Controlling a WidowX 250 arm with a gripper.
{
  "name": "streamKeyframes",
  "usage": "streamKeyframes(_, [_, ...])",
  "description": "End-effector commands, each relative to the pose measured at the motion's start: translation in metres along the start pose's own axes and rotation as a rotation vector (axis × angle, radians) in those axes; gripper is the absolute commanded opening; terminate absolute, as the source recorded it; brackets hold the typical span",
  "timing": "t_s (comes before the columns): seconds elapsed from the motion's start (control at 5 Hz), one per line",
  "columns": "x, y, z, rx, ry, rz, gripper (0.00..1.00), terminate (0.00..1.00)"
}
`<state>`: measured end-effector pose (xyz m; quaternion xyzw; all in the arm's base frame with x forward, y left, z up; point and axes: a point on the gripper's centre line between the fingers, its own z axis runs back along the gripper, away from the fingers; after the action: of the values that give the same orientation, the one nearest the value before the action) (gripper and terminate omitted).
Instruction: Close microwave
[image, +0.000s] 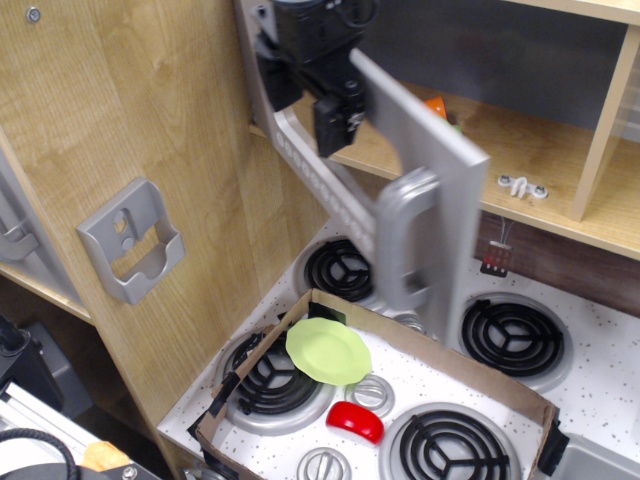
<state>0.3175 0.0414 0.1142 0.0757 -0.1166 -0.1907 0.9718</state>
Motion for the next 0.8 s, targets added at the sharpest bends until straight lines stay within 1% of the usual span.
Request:
streamKeyframes(0.0, [0.041,-0.002,0.016,0.04,-0.076,-0.04,1.0,0.0])
streamKeyframes(0.2, [0.055,-0.002,0.016,0.046,-0.113,-0.071,1.0,0.0])
streamKeyframes(0.6, [0.077,-0.002,0.019,0.064,-0.144,-0.11,1.0,0.0])
